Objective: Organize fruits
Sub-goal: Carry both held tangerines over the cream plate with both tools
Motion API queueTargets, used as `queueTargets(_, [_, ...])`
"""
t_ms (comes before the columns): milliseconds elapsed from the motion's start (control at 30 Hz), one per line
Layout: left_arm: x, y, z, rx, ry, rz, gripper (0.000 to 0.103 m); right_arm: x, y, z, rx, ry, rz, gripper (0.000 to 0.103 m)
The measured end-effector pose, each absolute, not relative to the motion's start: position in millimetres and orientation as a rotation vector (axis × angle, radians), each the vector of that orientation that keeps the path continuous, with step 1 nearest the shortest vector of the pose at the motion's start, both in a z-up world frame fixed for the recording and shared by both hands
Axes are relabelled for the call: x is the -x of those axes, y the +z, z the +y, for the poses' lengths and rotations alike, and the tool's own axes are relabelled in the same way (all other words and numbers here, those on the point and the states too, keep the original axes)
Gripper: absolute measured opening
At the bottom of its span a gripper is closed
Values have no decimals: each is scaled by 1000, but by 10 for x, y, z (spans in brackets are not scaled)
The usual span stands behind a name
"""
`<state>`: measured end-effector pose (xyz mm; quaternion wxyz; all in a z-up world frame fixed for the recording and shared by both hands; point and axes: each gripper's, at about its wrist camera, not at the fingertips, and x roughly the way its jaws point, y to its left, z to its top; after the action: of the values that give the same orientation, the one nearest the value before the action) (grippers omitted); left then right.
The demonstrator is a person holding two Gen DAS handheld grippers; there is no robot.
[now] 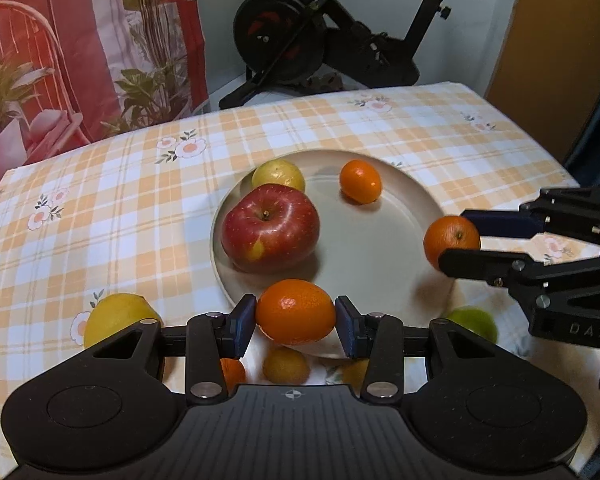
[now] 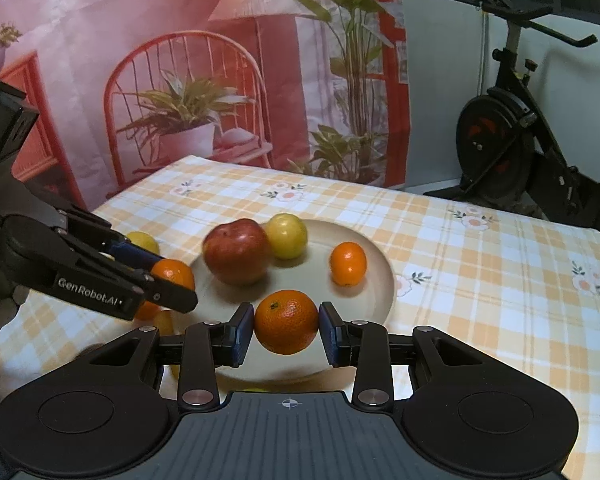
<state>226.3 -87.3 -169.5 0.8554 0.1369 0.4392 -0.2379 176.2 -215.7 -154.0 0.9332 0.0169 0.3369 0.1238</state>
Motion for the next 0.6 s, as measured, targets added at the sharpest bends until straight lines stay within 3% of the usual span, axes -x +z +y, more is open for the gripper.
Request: queueTargets(600, [-2481,-1921,-1009,-357,-465,928,45,-2439,-1911,-2249,93,214,778,33])
